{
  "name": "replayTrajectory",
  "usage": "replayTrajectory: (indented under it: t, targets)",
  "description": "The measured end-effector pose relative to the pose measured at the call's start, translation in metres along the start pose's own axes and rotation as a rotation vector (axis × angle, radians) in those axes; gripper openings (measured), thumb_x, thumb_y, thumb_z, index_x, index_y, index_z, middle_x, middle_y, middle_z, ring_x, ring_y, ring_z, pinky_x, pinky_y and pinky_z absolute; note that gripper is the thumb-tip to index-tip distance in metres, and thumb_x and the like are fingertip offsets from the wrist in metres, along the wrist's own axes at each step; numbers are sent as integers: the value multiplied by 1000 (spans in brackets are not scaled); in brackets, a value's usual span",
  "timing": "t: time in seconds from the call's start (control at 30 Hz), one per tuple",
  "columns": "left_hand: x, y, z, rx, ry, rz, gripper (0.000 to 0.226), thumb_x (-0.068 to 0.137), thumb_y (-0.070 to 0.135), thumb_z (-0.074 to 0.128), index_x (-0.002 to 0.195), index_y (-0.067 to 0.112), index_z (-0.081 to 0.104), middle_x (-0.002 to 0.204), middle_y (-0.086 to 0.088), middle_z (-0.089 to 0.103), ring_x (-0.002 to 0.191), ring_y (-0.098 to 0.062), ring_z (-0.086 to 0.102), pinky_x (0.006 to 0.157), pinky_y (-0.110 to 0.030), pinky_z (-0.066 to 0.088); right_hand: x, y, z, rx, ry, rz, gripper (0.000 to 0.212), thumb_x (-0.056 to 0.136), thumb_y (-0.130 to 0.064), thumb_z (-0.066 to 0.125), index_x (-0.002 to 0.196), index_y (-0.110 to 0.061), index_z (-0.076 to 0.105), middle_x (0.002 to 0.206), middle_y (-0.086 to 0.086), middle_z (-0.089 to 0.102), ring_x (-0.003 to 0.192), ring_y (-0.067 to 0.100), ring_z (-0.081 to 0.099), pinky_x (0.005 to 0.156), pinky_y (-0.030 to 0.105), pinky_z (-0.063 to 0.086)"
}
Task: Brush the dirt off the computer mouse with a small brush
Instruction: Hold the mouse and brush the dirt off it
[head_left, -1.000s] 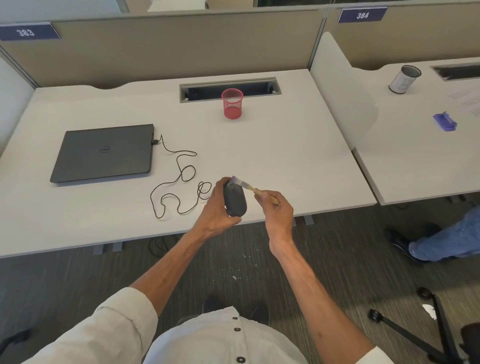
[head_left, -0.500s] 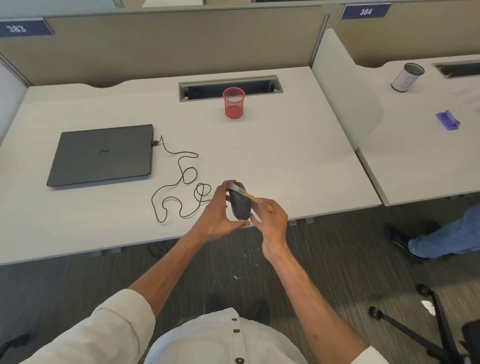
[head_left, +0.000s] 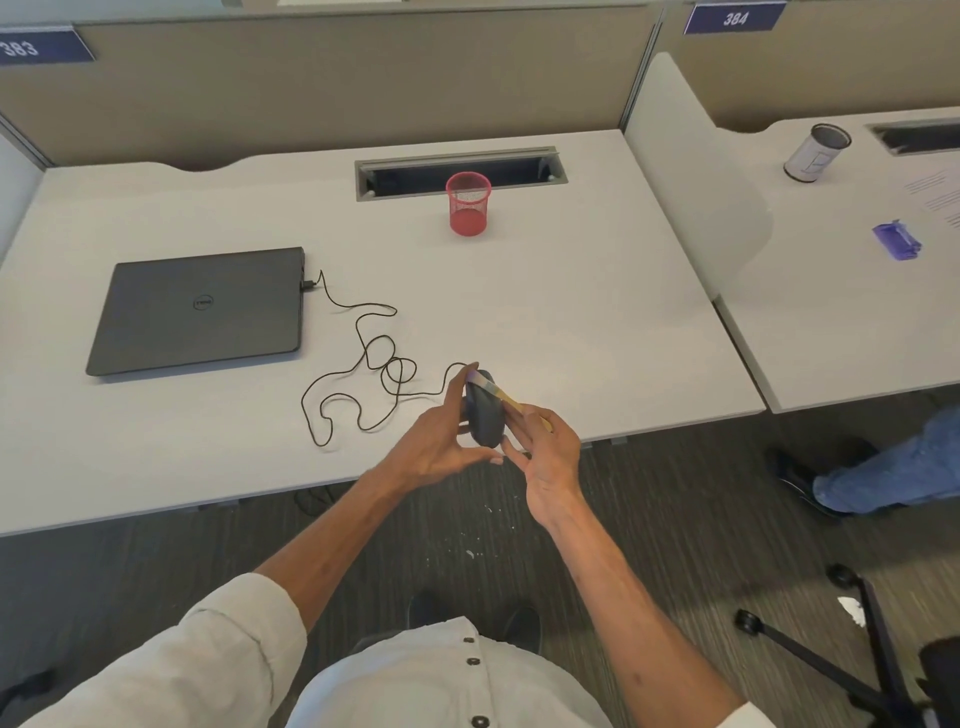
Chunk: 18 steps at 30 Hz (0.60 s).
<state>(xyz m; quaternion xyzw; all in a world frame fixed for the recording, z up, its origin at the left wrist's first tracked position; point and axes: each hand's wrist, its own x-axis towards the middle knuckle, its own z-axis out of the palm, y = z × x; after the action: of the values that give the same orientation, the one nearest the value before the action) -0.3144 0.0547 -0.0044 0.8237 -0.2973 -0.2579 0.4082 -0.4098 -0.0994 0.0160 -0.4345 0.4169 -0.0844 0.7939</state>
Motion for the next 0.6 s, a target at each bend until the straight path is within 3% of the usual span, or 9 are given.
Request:
replayTrajectory:
  t: [0.1,0.2,0.3,0.37,0.47,0.53,0.6]
  targets:
    - [2,0,-1,-87,-4,1,137,71,48,103,167,51,5,153,4,57,111,8,70,87,-9,58,1,1,-2,44,-24,40,13,108,-19,70,113,-7,72,117,11,85,116,25,80,106,51,61]
    - [1,2,-1,-115,13,6,138,66,52,105,168,46,13,151,19,49,116,9,67,80,-16,62,1,2,-2,62,-54,84,15,111,-20,66,113,-6,72,117,11,85,115,26,81,103,52,63]
    - [1,5,-1,-115,13,4,137,64,61,103,168,46,16,143,38,44,121,11,63,82,-14,62,3,3,-4,52,-55,90,20,112,-21,64,119,-3,73,117,13,85,112,27,82,102,55,63]
    - [1,6,-2,-99,-1,7,138,64,66,101,169,44,14,146,45,40,126,18,58,93,-9,56,3,2,-5,48,-44,85,23,111,-20,65,122,-1,72,116,13,85,110,27,83,102,56,63]
    - [3,8,-2,-53,-49,24,145,64,72,98,172,40,7,164,34,38,140,17,47,113,-12,44,3,2,-7,61,-23,92,29,111,-19,66,129,4,70,115,13,85,110,27,83,104,57,63]
    - [5,10,-3,-29,-81,30,146,65,71,98,173,41,3,173,17,37,146,7,45,117,-18,42,2,2,-8,76,-24,95,30,111,-19,66,129,5,69,116,14,85,111,28,83,104,58,62]
    - [7,12,-4,-12,-83,35,145,67,71,97,173,41,2,174,12,34,146,4,45,115,-18,43,3,0,-10,83,-33,101,30,112,-20,65,129,4,69,116,13,85,110,28,83,102,57,63]
